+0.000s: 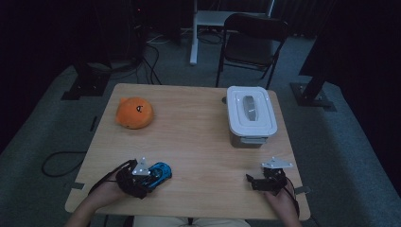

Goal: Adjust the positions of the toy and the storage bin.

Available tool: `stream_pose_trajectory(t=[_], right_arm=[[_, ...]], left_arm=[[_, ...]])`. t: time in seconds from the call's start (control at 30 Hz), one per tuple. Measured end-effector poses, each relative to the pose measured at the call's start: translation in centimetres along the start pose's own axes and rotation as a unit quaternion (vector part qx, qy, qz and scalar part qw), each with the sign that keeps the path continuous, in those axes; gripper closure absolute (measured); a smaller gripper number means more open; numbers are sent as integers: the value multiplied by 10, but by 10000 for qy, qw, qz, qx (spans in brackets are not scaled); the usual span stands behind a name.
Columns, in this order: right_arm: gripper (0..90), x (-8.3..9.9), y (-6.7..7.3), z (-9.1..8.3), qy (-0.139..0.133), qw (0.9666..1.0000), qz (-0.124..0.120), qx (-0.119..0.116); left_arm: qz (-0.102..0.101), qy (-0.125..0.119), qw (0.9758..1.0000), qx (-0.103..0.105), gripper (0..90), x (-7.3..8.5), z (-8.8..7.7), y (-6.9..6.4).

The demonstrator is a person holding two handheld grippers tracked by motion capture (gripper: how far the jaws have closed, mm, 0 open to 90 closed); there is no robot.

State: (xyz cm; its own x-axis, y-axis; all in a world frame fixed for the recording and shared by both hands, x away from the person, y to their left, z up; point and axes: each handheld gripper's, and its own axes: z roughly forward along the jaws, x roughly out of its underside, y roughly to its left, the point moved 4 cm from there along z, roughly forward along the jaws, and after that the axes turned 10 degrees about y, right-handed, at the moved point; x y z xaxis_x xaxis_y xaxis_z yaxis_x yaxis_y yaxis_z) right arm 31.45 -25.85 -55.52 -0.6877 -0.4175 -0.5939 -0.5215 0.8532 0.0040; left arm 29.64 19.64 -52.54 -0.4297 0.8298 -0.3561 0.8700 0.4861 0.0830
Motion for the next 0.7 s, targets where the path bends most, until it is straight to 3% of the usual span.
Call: stream_pose_trajectory(t=[0.2,0.4,0.7], right_arm=[[121,0,0,0,2,10000,8,8],[121,0,0,0,1,10000,13,8],[121,0,0,0,2,10000,11,10]], left_arm=[[41,-268,9988,403,254,12,7,7],[168,-237,9989,380,249,12,8,7],[-61,-81,9994,341,206,10,8,8]])
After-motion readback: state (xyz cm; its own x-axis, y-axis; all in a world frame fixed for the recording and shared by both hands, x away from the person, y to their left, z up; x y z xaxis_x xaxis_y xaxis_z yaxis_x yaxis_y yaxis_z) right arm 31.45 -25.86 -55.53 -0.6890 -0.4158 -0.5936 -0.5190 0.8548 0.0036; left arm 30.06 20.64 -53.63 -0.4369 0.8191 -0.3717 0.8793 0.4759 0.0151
